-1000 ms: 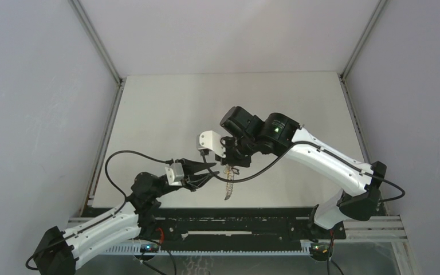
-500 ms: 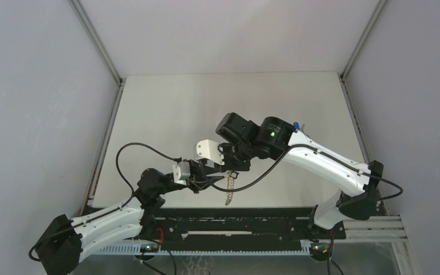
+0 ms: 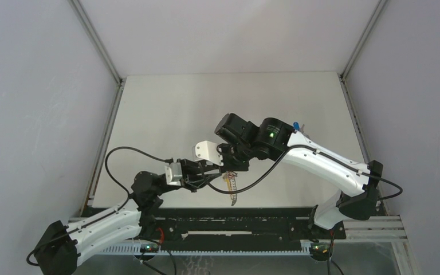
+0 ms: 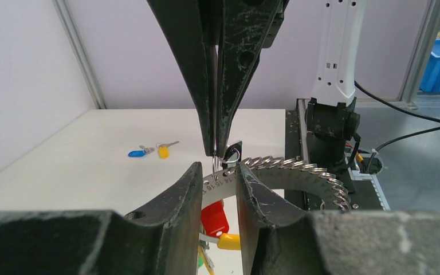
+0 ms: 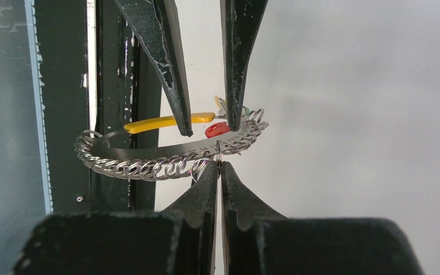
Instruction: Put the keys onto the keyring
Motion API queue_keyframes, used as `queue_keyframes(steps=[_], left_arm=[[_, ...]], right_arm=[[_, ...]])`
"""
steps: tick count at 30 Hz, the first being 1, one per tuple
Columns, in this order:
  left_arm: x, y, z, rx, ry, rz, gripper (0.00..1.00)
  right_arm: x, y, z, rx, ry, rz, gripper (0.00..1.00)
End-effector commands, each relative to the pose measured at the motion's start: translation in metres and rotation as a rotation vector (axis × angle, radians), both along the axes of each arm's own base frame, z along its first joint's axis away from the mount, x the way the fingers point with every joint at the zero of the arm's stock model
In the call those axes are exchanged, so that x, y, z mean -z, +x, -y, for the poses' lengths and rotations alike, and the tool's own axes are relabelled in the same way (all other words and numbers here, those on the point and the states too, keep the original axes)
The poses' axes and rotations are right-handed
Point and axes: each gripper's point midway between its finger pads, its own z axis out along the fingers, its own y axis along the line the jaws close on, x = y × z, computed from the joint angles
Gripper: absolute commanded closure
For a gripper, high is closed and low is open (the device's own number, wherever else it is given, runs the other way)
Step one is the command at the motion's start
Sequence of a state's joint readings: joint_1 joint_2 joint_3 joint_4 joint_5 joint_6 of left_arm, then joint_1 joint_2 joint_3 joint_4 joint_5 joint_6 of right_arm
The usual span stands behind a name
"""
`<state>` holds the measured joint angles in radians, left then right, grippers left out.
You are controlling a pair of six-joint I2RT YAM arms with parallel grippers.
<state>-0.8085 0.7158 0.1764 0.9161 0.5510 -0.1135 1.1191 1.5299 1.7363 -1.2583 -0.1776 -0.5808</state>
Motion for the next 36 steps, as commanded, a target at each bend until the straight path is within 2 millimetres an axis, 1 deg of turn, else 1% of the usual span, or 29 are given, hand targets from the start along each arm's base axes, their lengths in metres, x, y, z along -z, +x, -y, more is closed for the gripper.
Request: queue_keyframes(steps=[1,7,11,14,20,25,28,31,33,36], left_arm=[[-0.024,0.004,-0.001,-0.024,-0.038,0.045,0.67],[-0.022,0.003,0.01,0.026,-0.001,0.035,0.72],[-0.023,0.005,0.011,0.02,0.001,0.038,0.73],[-0.023,0.005,0.012,0.024,0.007,0.042,0.78],[-0.021,0.002,0.013,0.046,0.02,0.044,0.79],[-0.019,0.001,0.015,0.055,0.037,0.044,0.87],[-0.02,0.001,0.014,0.05,0.033,0.048,0.99],[-0.025,0.003,0.012,0.031,0.019,0.059,1.0],[-0.025,0.005,0.009,0.009,0.01,0.063,1.0],[-0.027,0.008,0.005,-0.021,-0.014,0.071,1.0]], right_arm=[[-0.014,0.0,-0.014,-0.029,0.081,0.036,1.0],[-0.014,-0.001,-0.016,-0.035,0.084,0.038,1.0],[-0.015,-0.003,-0.016,-0.041,0.087,0.038,1.0],[-0.015,-0.004,-0.017,-0.047,0.091,0.039,1.0],[-0.016,-0.005,-0.019,-0.053,0.094,0.04,1.0],[-0.018,-0.006,-0.02,-0.056,0.1,0.044,1.0],[-0.018,-0.007,-0.022,-0.068,0.105,0.044,1.0],[-0.018,-0.006,-0.021,-0.061,0.106,0.047,1.0],[-0.021,-0.004,-0.02,-0.04,0.122,0.063,1.0],[-0.031,-0.002,-0.016,-0.009,0.175,0.08,0.92]])
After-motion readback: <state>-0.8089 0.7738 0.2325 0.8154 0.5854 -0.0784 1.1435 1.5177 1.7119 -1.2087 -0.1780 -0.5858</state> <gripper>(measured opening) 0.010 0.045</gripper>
